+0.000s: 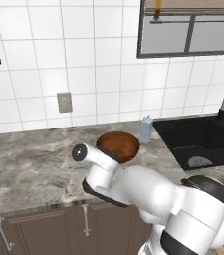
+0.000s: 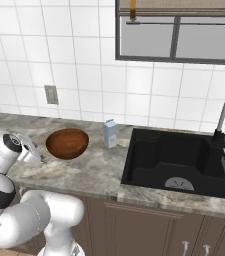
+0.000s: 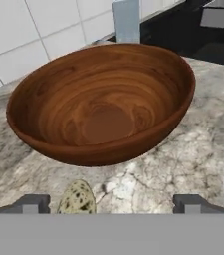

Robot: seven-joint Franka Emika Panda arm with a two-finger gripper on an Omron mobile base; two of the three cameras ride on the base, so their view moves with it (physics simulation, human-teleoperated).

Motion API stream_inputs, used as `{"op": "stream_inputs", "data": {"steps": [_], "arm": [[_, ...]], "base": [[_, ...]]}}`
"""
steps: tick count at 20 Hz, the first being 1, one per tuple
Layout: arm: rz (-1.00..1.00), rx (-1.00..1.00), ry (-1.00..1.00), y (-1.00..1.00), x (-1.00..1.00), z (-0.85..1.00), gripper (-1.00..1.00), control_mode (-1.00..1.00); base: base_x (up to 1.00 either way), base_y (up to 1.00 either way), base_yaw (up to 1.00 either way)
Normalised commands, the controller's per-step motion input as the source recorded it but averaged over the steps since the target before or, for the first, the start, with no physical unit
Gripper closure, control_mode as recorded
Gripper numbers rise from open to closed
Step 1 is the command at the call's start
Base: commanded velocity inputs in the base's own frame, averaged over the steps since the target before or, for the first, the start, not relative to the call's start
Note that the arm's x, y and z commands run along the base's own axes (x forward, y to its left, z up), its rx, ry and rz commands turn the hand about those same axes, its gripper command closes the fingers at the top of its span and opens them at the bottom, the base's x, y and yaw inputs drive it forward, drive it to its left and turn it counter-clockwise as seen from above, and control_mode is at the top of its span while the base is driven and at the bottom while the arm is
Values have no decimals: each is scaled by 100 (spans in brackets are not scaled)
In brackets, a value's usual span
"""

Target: Gather the eggs and milk located in the vicinity of the sink area and place them right next to the bowl.

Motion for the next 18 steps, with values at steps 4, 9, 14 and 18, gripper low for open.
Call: {"op": "stream_inputs", "data": {"steps": [4, 9, 14, 18], "arm": [[0, 7, -9, -26, -62, 66, -100, -100], [0, 9, 6, -49, -66, 47, -100, -100], [0, 9, 28, -55, -47, 49, -100, -100], [0, 6, 22, -53, -20, 51, -100, -100]], "base": [[0, 0, 0], [0, 0, 0], [0, 0, 0], [0, 0, 0]]}}
